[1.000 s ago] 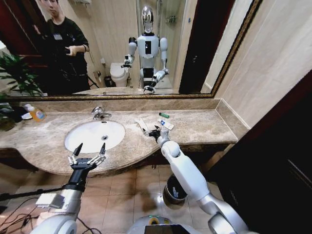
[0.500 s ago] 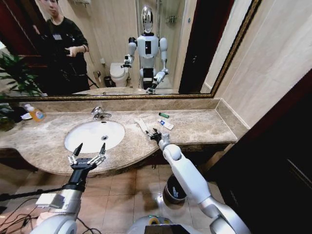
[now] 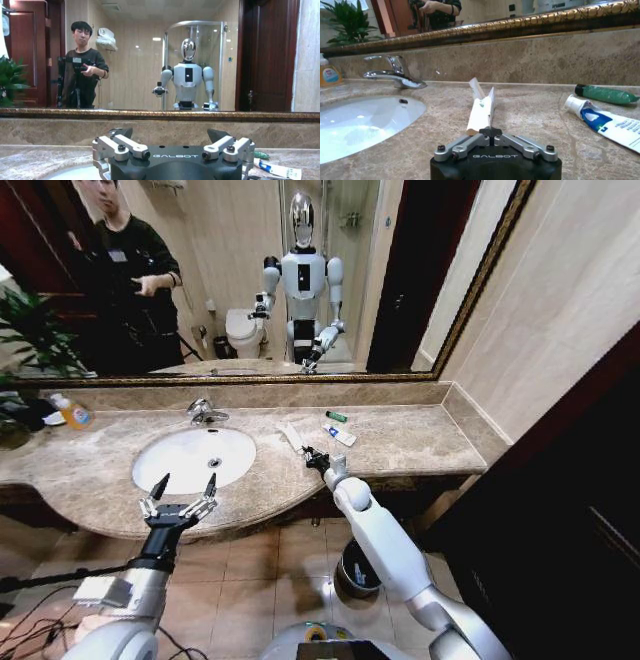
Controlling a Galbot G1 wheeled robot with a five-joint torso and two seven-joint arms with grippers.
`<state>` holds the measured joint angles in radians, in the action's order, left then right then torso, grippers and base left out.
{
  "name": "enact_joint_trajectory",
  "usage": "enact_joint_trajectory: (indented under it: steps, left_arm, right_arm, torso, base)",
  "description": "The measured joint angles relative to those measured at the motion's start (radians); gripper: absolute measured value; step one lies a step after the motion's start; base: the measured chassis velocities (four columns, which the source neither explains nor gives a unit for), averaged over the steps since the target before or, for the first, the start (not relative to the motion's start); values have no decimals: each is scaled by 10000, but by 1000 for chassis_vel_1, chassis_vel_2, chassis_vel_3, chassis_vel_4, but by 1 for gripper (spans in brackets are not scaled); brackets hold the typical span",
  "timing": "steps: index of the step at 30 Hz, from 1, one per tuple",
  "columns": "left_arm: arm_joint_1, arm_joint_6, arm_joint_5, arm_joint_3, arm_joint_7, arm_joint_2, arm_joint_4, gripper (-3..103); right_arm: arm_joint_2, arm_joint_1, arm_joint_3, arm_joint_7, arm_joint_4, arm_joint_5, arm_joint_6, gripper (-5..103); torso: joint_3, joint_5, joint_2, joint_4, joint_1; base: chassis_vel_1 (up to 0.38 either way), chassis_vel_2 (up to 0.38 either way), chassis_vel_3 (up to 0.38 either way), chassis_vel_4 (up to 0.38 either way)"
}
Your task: Pick up the trash from the sink and place it in the trash bin.
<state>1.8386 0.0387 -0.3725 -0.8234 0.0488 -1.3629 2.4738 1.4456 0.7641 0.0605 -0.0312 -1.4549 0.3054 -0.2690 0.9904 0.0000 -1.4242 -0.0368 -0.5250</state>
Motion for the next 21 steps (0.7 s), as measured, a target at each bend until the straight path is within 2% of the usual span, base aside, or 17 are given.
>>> enact_joint_trajectory:
  steps: [10,21]
  left_arm:
    - [0,0,0,0,0,0,1,100]
    - [0,0,1,-1,-1,0,0,100]
  right_arm:
    - [-522,888,198,523,-1771,163,-255,0]
    - [-1923,3018,1428,636,-4284,119,-201,0]
  torso:
    - [0,0,0,0,0]
    - [-1,1,0,0,0]
  base:
    - [0,0,0,0]
    - [0,0,0,0]
